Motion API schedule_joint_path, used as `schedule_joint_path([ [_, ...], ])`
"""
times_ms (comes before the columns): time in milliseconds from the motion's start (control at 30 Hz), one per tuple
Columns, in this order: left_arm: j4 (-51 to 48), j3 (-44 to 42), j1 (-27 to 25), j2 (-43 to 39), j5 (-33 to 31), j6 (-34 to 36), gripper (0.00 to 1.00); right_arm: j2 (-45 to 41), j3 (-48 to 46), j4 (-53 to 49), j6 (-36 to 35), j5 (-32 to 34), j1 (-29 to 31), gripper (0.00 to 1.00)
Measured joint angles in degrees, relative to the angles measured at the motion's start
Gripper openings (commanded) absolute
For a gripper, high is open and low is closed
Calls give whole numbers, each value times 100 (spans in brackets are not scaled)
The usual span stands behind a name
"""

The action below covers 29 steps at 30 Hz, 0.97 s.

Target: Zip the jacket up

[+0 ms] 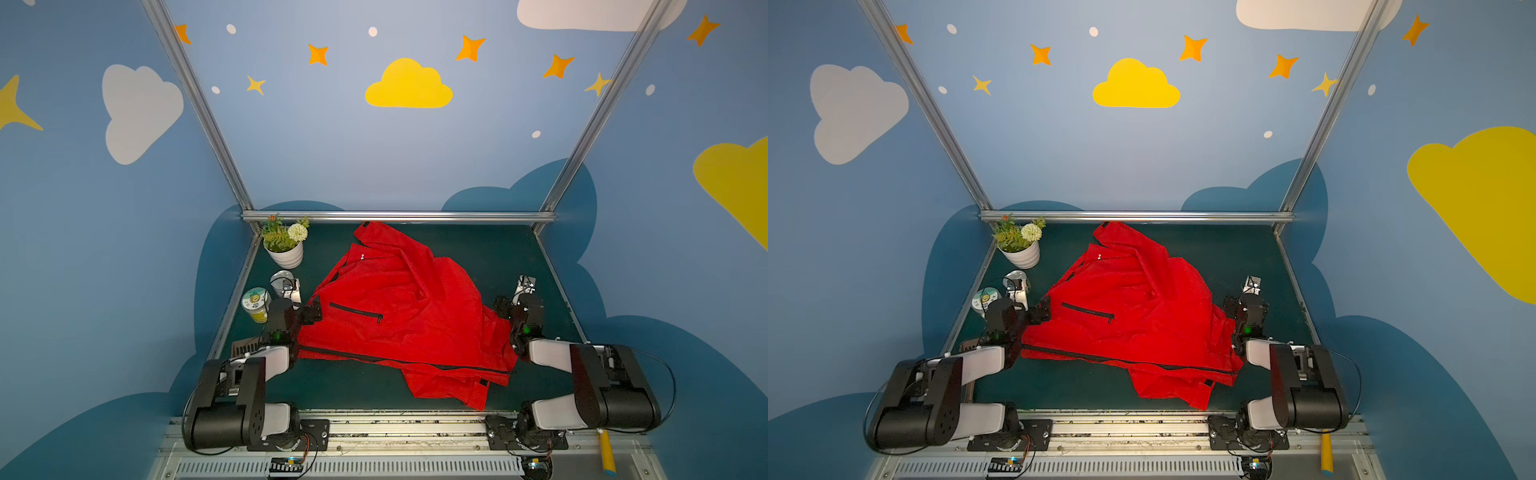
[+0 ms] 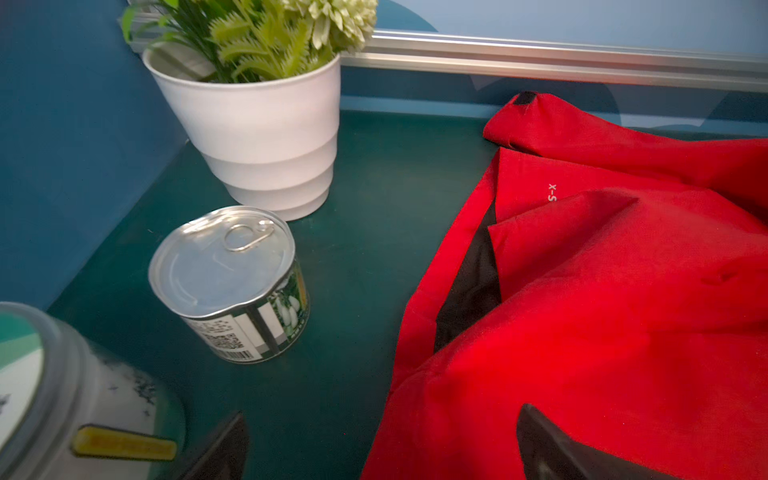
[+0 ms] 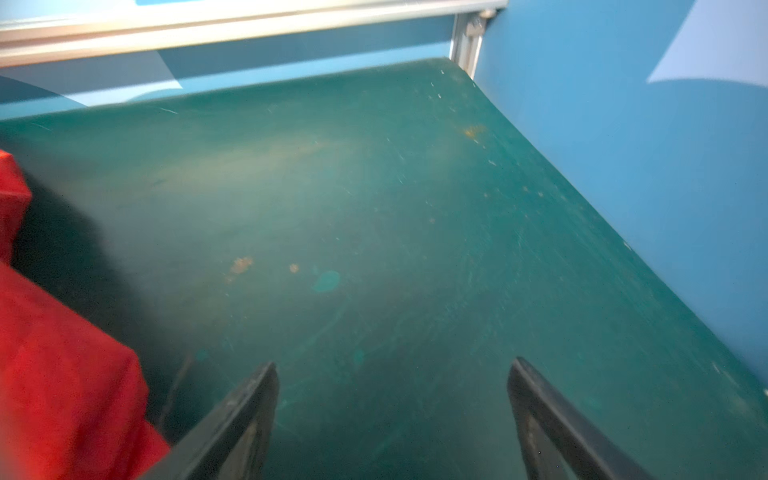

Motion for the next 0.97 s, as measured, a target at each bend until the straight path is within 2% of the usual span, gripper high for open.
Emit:
schedule_joint_path([
  [100, 538, 28, -15, 562, 350, 125, 99, 42, -2, 243, -138, -210, 9, 87],
  [200, 535, 186, -96, 885, 579, 254, 99, 308, -4, 616, -267, -420, 9, 87],
  [367, 339, 557, -125, 859, 457, 251, 100, 577, -7, 691, -289, -474, 9, 87],
  [967, 227, 570, -129, 839, 385, 251, 99, 568, 0, 769, -308, -476, 24, 87],
])
